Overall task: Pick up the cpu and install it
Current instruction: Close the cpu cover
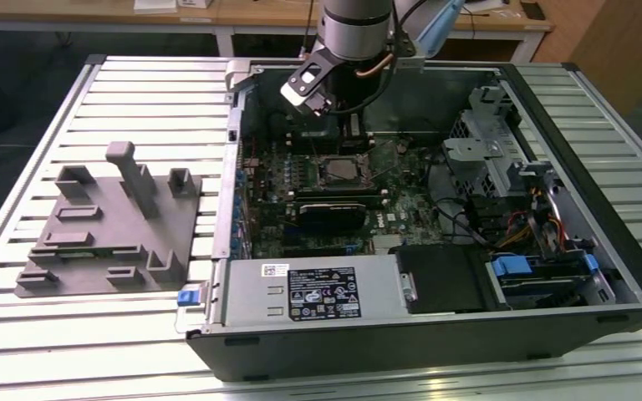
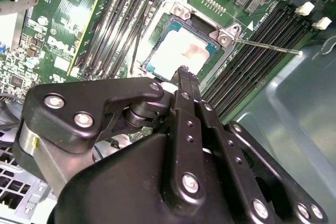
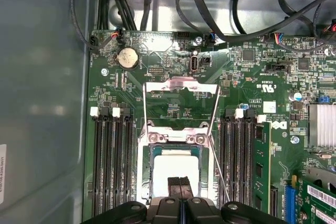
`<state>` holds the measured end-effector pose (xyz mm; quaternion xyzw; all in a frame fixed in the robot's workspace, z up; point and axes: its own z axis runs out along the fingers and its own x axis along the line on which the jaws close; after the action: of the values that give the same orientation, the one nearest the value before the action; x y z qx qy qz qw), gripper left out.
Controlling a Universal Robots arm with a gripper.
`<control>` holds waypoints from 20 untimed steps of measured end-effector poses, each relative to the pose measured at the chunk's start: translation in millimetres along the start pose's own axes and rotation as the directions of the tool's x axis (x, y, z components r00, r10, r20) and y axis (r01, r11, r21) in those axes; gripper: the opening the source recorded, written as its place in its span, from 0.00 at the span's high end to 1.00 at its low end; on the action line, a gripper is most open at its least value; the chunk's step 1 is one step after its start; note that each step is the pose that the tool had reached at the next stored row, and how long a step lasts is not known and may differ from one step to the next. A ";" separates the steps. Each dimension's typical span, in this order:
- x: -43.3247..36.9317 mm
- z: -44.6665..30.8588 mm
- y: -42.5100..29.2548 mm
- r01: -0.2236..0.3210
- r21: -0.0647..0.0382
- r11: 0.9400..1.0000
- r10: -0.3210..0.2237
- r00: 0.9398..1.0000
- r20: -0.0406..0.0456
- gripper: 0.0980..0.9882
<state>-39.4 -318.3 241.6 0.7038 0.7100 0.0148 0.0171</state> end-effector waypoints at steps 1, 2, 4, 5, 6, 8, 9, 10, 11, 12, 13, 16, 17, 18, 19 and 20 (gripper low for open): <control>0.0 -0.1 0.0 0.000 0.000 1.000 0.000 1.000 0.000 0.99; -0.1 -0.7 0.0 0.000 0.000 1.000 0.000 1.000 0.000 0.99; 0.0 -2.5 0.1 0.000 0.000 1.000 0.000 1.000 -0.001 0.99; 0.0 -3.9 0.1 0.000 0.000 1.000 0.000 1.000 -0.002 0.99; -0.1 -5.2 0.2 0.000 0.000 1.000 0.000 1.000 -0.002 0.99; 0.0 -7.8 0.3 0.000 0.000 1.000 0.000 1.000 -0.003 0.99; -0.1 -9.2 0.3 0.000 0.000 1.000 0.000 1.000 -0.003 0.99; -0.1 -10.3 0.3 0.000 0.000 1.000 0.000 1.000 -0.003 0.99; -0.1 -11.4 0.4 0.000 0.000 1.000 0.000 1.000 -0.003 0.99; -0.1 -12.5 0.4 0.000 0.000 1.000 0.000 1.000 -0.003 0.99; -0.1 -13.9 0.4 0.000 0.000 1.000 0.000 1.000 -0.003 0.99; -0.1 -19.5 0.6 0.000 0.000 1.000 0.000 1.000 -0.003 0.99; -0.1 -21.6 0.7 0.000 0.000 1.000 0.000 1.000 -0.003 0.99; -0.1 -23.7 0.8 0.000 0.000 1.000 0.000 1.000 -0.003 0.99; -0.1 -26.0 0.9 0.000 0.000 1.000 0.000 1.000 -0.003 0.99; -0.1 -28.7 0.9 0.000 0.000 1.000 0.000 1.000 -0.003 0.99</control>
<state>-39.8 -318.4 270.3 0.7039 0.7100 0.0158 0.0160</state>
